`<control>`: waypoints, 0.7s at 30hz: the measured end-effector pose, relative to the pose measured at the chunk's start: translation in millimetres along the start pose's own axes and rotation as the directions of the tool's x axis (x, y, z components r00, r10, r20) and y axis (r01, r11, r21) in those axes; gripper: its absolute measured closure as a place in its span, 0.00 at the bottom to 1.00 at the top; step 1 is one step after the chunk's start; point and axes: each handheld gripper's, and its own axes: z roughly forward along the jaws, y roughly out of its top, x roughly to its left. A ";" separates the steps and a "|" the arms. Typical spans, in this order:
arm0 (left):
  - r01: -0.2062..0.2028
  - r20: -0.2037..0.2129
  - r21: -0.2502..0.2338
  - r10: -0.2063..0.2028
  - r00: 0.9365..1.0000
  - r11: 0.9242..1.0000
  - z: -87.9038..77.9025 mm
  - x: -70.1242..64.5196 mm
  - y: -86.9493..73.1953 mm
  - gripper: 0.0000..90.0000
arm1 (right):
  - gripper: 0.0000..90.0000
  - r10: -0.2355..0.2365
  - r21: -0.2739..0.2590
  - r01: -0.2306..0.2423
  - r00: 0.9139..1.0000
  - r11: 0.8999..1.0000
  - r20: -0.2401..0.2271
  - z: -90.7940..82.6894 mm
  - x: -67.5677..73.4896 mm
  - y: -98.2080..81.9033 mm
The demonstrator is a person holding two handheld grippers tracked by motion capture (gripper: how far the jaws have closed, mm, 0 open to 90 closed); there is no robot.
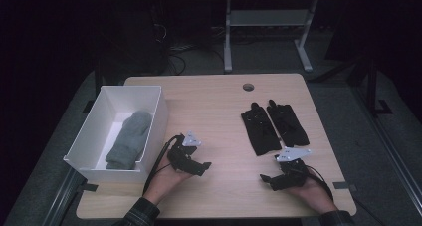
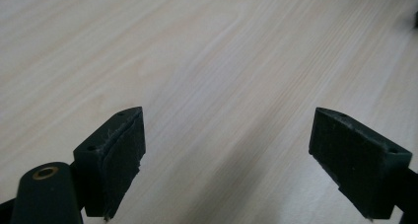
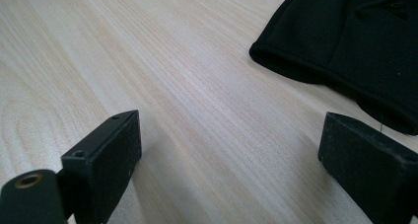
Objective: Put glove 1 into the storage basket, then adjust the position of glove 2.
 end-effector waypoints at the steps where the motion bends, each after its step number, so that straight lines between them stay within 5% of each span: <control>1: -0.001 -0.005 0.007 0.001 1.000 1.000 3.0 0.6 -2.4 0.15 | 0.10 0.000 0.000 0.000 1.000 1.000 -0.001 0.0 0.0 0.0; 5: -0.035 -0.022 0.058 0.037 0.999 0.998 13.4 2.3 -10.5 0.15 | 0.12 -0.002 0.005 0.002 1.000 1.000 -0.003 -0.3 0.3 0.4; 8: -0.029 0.000 0.048 0.029 1.000 0.998 15.9 1.7 -14.9 0.14 | 0.21 0.000 0.022 0.000 1.000 1.000 -0.006 -3.0 1.2 3.3; 11: -0.041 0.004 0.028 0.041 0.999 0.999 15.3 2.1 -17.7 0.14 | 0.36 0.001 0.033 -0.001 1.000 0.999 -0.006 -6.0 0.8 5.1; 16: -0.058 0.032 -0.061 0.060 0.998 0.996 15.2 4.0 -28.3 0.14 | 0.65 0.016 -0.035 -0.015 1.000 0.999 0.003 -19.6 -4.3 14.6; 21: -0.067 0.029 -0.087 0.070 0.997 0.994 15.6 4.7 -31.1 0.14 | 0.93 0.010 -0.054 -0.009 1.000 0.999 0.012 -19.0 -13.2 29.3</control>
